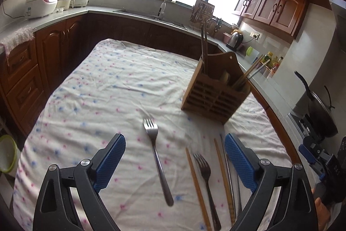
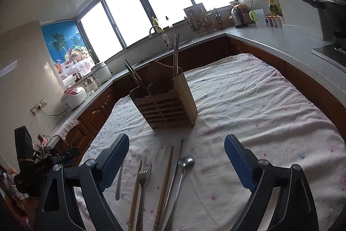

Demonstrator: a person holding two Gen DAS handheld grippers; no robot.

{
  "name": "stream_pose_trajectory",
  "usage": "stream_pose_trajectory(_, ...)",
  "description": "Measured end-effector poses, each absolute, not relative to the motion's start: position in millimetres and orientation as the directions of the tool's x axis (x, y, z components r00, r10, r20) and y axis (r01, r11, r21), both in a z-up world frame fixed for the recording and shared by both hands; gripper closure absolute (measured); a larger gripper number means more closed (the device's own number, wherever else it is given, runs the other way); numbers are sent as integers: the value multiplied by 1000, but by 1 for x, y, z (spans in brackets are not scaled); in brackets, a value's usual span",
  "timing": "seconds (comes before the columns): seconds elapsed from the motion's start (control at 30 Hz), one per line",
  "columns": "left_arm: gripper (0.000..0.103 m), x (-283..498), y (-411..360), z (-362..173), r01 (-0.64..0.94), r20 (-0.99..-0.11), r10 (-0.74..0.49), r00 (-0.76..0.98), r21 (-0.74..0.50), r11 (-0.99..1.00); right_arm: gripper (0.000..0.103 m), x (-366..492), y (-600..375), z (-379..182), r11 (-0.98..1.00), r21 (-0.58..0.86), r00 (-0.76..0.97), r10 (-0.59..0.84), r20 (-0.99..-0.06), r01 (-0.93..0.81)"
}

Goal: Organize utensils
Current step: 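Pull both tools back over the remaining utensils, then close the right gripper on the steel spoon while the left gripper grasps a steel fork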

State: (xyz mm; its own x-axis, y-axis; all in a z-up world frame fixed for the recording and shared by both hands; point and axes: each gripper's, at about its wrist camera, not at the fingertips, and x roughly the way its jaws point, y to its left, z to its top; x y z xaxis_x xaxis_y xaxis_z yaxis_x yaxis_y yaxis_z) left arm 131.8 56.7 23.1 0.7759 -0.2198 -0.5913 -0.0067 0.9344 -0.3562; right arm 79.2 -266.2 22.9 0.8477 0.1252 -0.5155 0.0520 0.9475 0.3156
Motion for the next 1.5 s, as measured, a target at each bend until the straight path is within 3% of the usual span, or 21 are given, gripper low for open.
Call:
stream_pose_trajectory(0.83,12,126,6,-4,47,-682,-257,685,-310,950,13,74,-265,-26,939,337,765,169,-622,67)
stream_pose_trajectory(0.9,19,129,3,-7,58,-686,-265,678,-310,949,17,78,-264,-28,938,341,760,181,-624,56)
stream_pose_trajectory(1.03,40,141,-3,-13,87,-706,-300,642,-322,943,39,91,-263,-34,933,357,733,216,-645,40)
stream_pose_trajectory(1.17,48,154,-13,-19,118,-724,-326,608,-323,939,54,109,-262,-46,923,385,692,259,-674,29)
stream_pose_trajectory(1.3,60,168,-26,-28,147,-753,-338,564,-311,939,63,126,-259,-60,918,395,646,288,-707,24)
stream_pose_trajectory(1.5,67,192,-41,-38,156,-787,-329,522,-291,944,70,140,-258,-73,920,391,612,295,-734,25)
